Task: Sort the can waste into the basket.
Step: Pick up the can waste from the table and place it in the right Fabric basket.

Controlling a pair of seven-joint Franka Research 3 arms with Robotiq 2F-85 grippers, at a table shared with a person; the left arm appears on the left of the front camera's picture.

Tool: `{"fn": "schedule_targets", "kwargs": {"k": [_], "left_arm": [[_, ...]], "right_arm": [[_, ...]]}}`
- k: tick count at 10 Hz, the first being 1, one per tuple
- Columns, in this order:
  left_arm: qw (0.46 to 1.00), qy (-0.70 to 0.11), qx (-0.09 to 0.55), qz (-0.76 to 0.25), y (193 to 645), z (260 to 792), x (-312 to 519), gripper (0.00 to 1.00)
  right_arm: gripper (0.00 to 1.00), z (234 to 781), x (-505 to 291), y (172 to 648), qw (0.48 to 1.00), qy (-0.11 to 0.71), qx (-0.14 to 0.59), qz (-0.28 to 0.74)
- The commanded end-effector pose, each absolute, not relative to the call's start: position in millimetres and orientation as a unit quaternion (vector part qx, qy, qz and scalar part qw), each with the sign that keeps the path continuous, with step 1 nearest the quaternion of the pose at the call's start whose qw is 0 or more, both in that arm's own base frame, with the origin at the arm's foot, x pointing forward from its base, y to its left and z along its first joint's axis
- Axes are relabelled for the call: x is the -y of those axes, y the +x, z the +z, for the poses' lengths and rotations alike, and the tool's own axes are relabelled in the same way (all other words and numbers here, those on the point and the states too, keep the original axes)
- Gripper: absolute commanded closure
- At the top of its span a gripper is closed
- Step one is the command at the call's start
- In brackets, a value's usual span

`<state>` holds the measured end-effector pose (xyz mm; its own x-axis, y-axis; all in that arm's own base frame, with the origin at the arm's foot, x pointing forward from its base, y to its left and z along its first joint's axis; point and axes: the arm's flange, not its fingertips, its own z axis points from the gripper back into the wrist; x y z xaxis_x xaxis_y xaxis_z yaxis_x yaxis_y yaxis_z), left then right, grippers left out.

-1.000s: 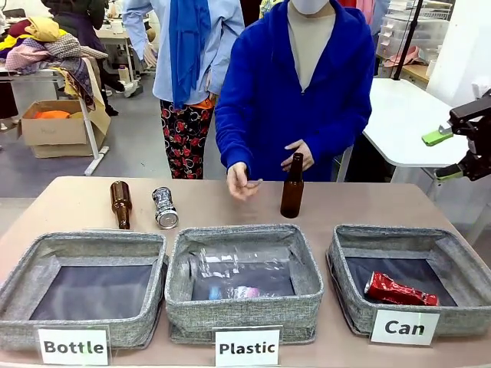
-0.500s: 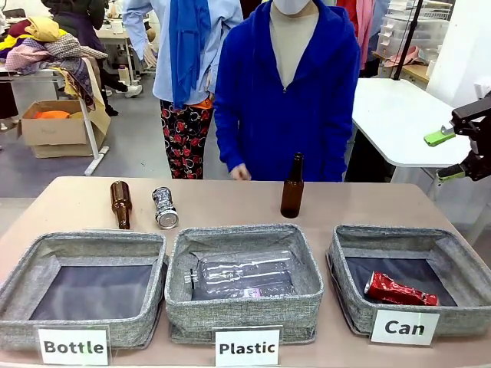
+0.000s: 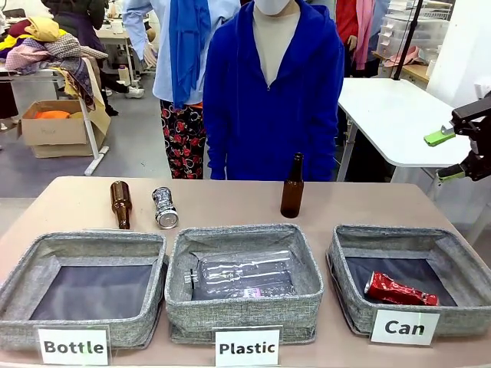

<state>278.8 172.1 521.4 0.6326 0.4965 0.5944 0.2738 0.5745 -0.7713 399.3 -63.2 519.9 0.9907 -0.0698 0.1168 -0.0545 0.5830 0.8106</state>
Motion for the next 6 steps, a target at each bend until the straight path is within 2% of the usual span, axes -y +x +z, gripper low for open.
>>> {"fn": "schedule_targets", "kwargs": {"k": [1,3,4,6], "left_arm": [[0.845,-0.338,0.413,0.01,306,549,-101,0.0],[0.907,-0.207,0.362,-0.058,359,548,-8,0.0],[0.922,-0.171,0.34,-0.071,384,540,29,0.0],[0.928,-0.105,0.348,-0.08,412,515,80,0.0]], "right_arm": [[0.0,522,65,398,0.887,0.456,0.07,0.005],[0.0,522,65,398,0.887,0.456,0.07,0.005],[0.0,522,65,398,0.887,0.456,0.07,0.005],[0.0,522,65,398,0.887,0.456,0.07,0.005]]}}
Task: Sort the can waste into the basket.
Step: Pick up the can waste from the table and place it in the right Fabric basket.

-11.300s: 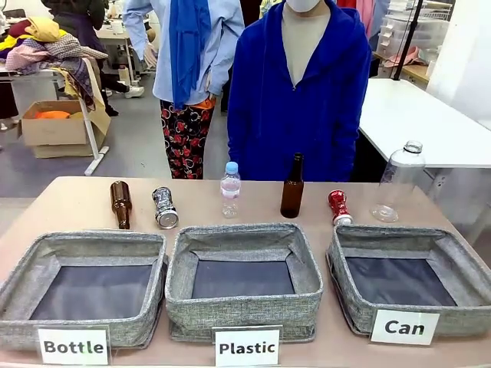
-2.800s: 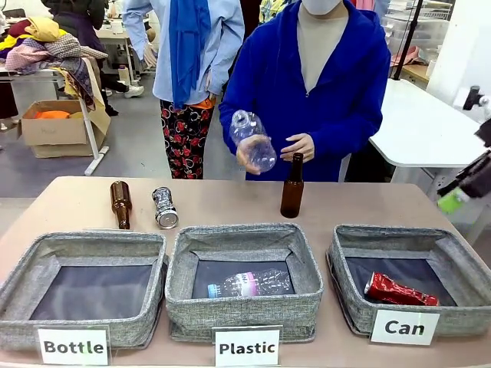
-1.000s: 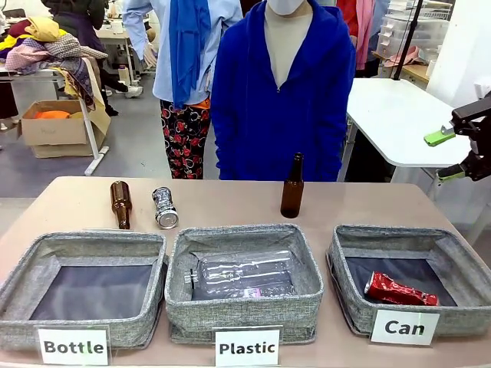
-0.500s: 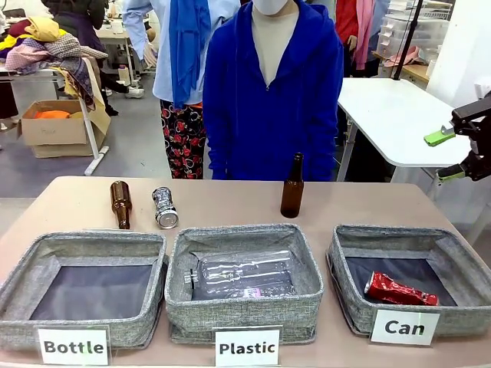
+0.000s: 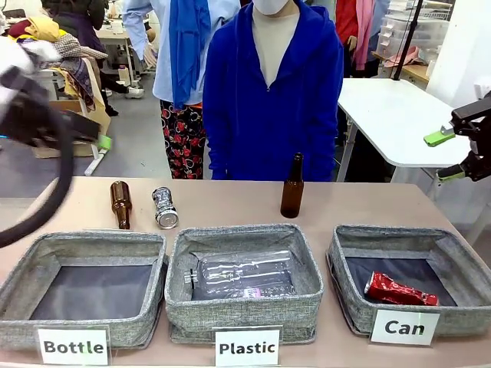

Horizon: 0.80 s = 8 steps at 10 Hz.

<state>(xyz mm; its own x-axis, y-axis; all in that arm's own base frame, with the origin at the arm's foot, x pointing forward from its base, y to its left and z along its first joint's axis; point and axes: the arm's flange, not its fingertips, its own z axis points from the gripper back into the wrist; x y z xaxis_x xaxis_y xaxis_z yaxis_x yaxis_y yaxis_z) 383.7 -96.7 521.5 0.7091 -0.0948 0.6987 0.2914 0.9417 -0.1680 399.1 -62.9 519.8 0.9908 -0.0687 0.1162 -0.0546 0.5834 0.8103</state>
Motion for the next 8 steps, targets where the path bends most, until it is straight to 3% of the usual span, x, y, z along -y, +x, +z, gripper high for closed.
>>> {"fn": "schedule_targets", "kwargs": {"k": [1,2,4,6,8], "left_arm": [[0.913,-0.103,0.389,-0.069,413,514,85,0.0],[0.915,-0.134,0.366,-0.106,384,521,97,0.0],[0.915,-0.134,0.366,-0.106,384,521,97,0.0],[0.924,-0.119,0.352,-0.09,408,514,107,0.0],[0.958,-0.109,0.252,-0.085,468,515,134,0.0]], "right_arm": [[0.0,522,65,398,0.887,0.456,0.07,0.005],[0.0,522,65,398,0.887,0.456,0.07,0.005],[0.0,522,65,398,0.887,0.456,0.07,0.005],[0.0,522,65,398,0.887,0.456,0.07,0.005],[0.0,522,65,398,0.887,0.456,0.07,0.005]]}}
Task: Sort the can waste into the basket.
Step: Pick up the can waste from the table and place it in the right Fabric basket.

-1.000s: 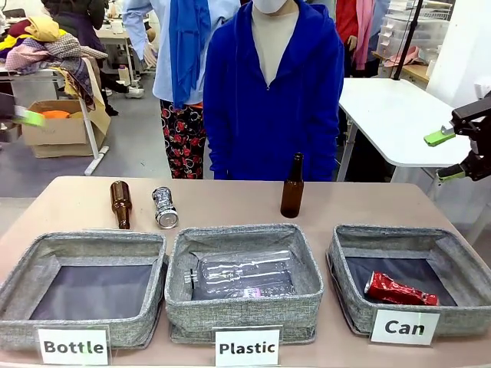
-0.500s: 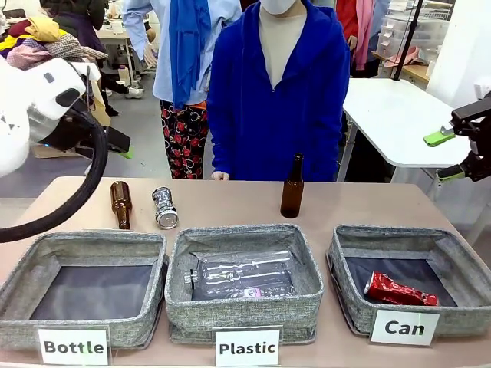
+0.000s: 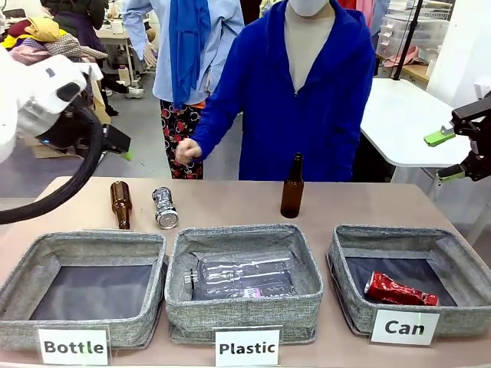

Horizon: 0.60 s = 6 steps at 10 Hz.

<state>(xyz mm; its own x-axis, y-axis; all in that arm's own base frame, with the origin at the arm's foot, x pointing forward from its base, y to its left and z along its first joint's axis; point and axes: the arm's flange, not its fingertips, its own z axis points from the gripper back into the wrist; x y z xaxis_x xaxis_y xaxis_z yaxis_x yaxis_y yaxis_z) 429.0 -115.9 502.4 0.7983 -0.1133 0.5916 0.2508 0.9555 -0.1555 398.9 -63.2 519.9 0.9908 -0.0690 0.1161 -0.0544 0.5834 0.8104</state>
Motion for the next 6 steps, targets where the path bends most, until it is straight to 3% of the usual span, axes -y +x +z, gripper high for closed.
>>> {"fn": "schedule_targets", "kwargs": {"k": [1,3,6], "left_arm": [[0.97,-0.107,0.204,-0.075,499,508,144,0.0],[0.957,-0.203,0.182,-0.096,489,535,78,0.0],[0.953,-0.24,0.175,-0.055,393,565,-60,0.0]], "right_arm": [[0.0,522,65,398,0.887,0.456,0.07,0.005],[0.0,522,65,398,0.887,0.456,0.07,0.005],[0.0,522,65,398,0.887,0.456,0.07,0.005]]}}
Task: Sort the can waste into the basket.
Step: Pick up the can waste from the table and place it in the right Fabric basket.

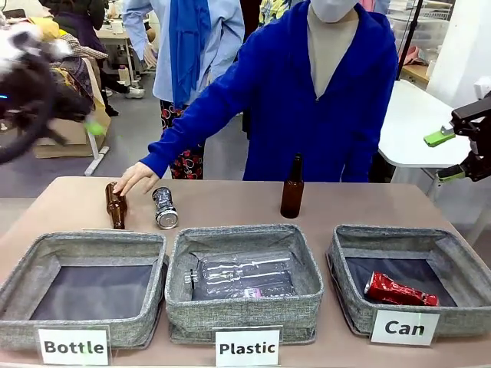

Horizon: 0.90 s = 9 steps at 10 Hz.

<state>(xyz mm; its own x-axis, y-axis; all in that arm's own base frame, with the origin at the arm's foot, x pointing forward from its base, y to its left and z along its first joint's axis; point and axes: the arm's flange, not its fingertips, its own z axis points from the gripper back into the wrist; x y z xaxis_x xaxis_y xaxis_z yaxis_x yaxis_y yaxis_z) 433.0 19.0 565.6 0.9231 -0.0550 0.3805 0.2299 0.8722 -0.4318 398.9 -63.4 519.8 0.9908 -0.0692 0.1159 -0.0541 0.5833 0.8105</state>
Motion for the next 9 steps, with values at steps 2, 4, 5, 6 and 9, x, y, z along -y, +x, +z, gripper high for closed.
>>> {"fn": "schedule_targets", "kwargs": {"k": [2,4,5,6,9], "left_arm": [[0.948,-0.269,0.167,-0.04,339,556,-117,0.0],[0.941,-0.303,0.149,-0.016,323,530,-150,0.0],[0.938,-0.313,0.15,-0.012,319,518,-162,0.0],[0.933,-0.324,0.155,-0.006,314,513,-171,0.0],[0.939,-0.311,0.146,-0.031,324,515,-167,0.0]], "right_arm": [[0.0,522,65,398,0.887,0.456,0.07,0.005],[0.0,522,65,398,0.887,0.456,0.07,0.005],[0.0,522,65,398,0.887,0.456,0.07,0.005],[0.0,522,65,398,0.887,0.456,0.07,0.005],[0.0,522,65,398,0.887,0.456,0.07,0.005]]}}
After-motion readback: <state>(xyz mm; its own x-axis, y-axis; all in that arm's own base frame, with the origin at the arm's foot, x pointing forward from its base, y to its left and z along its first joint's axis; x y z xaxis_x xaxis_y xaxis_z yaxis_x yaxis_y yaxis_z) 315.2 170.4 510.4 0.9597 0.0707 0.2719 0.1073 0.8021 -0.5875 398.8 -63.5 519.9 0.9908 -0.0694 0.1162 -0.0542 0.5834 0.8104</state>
